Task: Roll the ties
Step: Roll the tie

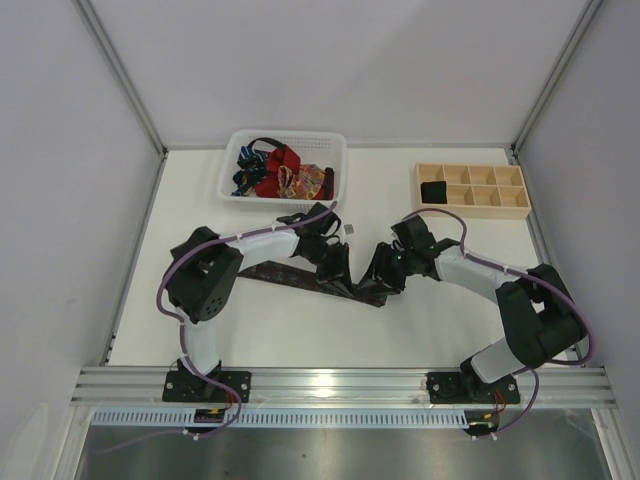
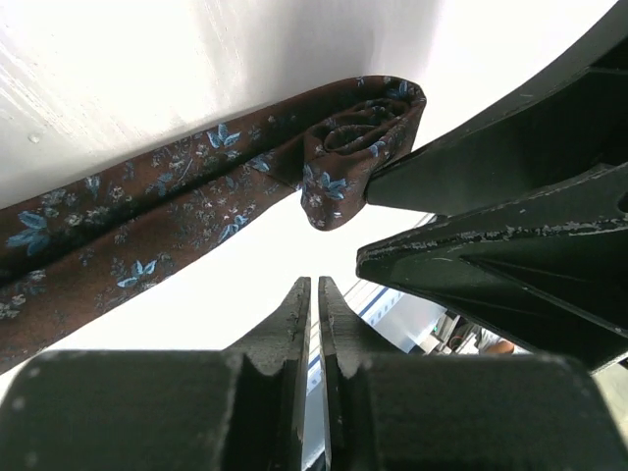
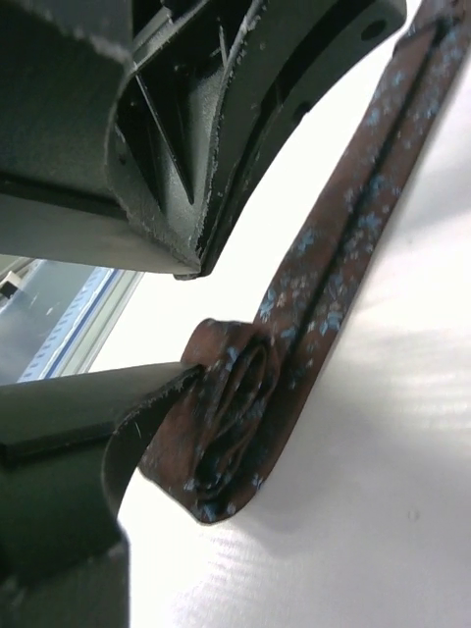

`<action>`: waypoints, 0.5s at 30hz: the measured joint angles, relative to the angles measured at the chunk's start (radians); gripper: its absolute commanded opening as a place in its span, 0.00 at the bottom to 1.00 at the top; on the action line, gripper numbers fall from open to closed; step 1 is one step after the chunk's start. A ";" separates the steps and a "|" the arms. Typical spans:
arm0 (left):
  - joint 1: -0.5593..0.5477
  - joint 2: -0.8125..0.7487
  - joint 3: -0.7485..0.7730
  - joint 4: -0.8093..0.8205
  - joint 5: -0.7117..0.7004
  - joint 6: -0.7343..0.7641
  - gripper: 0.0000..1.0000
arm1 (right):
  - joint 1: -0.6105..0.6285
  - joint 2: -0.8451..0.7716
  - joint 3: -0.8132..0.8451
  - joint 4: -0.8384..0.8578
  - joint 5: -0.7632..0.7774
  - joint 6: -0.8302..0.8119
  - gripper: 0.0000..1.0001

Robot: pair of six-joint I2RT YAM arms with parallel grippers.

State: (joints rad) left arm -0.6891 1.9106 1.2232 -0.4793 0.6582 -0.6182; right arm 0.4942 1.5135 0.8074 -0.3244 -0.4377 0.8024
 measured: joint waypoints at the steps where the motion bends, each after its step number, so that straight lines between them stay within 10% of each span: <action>1: 0.001 -0.002 0.000 -0.001 0.000 0.000 0.11 | -0.001 -0.003 -0.003 0.008 -0.006 0.000 0.43; 15: 0.002 0.001 0.047 0.017 0.031 -0.033 0.13 | -0.100 -0.134 -0.037 -0.009 -0.045 -0.011 0.31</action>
State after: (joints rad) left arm -0.6868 1.9118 1.2705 -0.4622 0.6888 -0.6510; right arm 0.3939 1.3796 0.7700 -0.3332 -0.4828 0.7914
